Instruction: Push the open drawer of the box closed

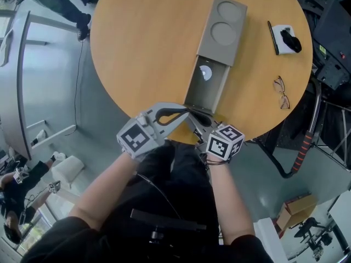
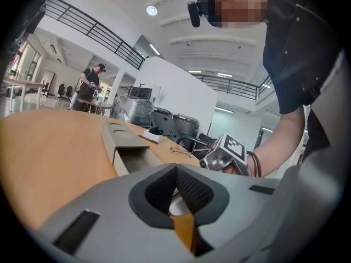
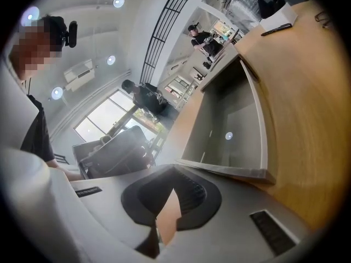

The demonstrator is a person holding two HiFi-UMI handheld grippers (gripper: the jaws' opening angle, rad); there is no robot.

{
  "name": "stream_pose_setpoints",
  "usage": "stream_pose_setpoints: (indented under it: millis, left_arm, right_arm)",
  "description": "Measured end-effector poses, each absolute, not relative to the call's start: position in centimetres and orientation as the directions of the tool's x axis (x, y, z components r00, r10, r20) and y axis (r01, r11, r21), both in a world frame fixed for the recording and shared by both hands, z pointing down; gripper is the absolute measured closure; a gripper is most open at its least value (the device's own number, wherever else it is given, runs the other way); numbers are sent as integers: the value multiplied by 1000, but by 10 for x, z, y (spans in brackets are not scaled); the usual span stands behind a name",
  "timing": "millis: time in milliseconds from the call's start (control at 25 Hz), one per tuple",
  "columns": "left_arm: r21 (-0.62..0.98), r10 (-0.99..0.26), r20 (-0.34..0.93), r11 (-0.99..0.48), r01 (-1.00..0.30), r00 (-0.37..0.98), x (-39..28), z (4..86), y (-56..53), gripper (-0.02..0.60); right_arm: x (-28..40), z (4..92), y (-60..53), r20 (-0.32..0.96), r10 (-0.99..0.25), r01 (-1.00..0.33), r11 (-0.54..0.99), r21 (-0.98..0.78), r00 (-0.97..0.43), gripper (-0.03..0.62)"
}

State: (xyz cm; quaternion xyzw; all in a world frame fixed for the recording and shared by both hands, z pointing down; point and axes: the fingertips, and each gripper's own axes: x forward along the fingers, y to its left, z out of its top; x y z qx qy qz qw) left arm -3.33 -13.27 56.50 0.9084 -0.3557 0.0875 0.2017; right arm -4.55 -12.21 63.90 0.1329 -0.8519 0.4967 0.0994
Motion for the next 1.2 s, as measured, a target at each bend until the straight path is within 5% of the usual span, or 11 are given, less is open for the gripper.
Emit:
stream_pose_setpoints:
  millis: [1200]
  left_arm:
    - [327, -646, 339, -601, -729, 684, -37, 585, -212, 549]
  right_arm:
    - [-49, 626, -227, 253, -135, -286, 501, -817, -958, 588]
